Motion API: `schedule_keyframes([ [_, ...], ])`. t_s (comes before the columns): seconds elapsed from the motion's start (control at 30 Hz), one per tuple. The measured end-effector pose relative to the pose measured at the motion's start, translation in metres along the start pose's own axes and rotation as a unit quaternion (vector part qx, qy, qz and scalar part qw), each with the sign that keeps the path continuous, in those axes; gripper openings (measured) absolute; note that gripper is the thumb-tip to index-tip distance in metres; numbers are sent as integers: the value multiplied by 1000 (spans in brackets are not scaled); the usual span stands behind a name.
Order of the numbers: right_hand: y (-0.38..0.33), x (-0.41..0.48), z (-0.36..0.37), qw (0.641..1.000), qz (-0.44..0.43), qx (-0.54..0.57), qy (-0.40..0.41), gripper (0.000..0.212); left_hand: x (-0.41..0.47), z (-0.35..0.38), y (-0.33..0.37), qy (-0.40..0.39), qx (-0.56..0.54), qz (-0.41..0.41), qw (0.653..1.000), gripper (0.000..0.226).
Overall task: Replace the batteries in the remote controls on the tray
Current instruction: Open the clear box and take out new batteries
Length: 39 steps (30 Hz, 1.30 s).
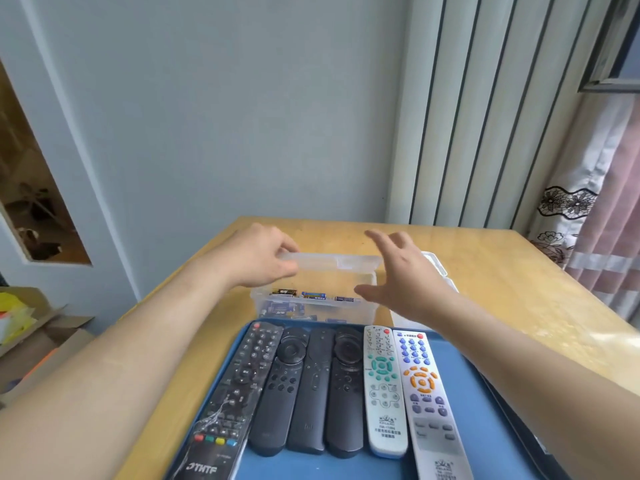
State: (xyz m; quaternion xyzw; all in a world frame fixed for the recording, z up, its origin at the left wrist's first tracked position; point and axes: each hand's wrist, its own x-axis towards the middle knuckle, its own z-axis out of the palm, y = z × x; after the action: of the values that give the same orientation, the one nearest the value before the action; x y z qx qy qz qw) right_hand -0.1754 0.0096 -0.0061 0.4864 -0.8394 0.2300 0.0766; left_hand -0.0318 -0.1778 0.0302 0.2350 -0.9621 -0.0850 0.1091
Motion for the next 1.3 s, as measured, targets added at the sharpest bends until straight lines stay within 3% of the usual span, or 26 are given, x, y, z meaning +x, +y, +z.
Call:
schedule_keyframes([
  [0.1, -1, -2, 7, 989, 70, 105, 71, 75, 20, 2, -8, 65, -106, -21, 992, 25],
  [0.17, -3, -3, 12, 987, 84, 113, 81, 60, 34, 8, -12, 138, -200, -60, 968, 27],
  [0.27, -6, -4, 16, 994, 79, 72, 25, 51, 45, 21, -10, 313, -229, -114, 915, 27],
  [0.3, -6, -4, 16, 996, 75, 53, -1, 47, 47, 25, -8, 340, -208, -105, 911, 24],
  [0.37, -7, -2, 14, 997, 65, 24, -36, 38, 50, 37, -7, 298, -147, -66, 941, 18],
  [0.47, -6, 4, 11, 997, 54, -8, -61, 41, 48, 60, -11, 103, -33, -41, 993, 27],
  [0.53, -6, 7, 7, 996, 47, -20, -72, 45, 45, 69, -15, -10, -16, -47, 999, 23],
  [0.6, -6, 7, 5, 995, 40, -25, -84, 47, 44, 70, -17, -62, -20, -64, 996, 36],
  [0.67, -5, 4, 0, 995, 37, -15, -96, 47, 44, 66, -14, -59, -2, -65, 996, 36],
  [0.83, 2, -10, -27, 998, 37, 0, -48, 25, 23, 52, 8, 137, -33, 9, 990, 30],
  [0.97, 19, -38, -64, 985, 113, -89, -98, 15, 13, 48, 16, 34, 34, -5, 999, 29],
  [1.13, 35, -87, -72, 918, 170, -258, -248, 41, 16, 52, 14, -23, 29, -39, 999, 29],
  [1.3, 40, -107, -55, 915, 171, -269, -248, 44, 31, 60, 28, -87, 27, -47, 995, 37],
])
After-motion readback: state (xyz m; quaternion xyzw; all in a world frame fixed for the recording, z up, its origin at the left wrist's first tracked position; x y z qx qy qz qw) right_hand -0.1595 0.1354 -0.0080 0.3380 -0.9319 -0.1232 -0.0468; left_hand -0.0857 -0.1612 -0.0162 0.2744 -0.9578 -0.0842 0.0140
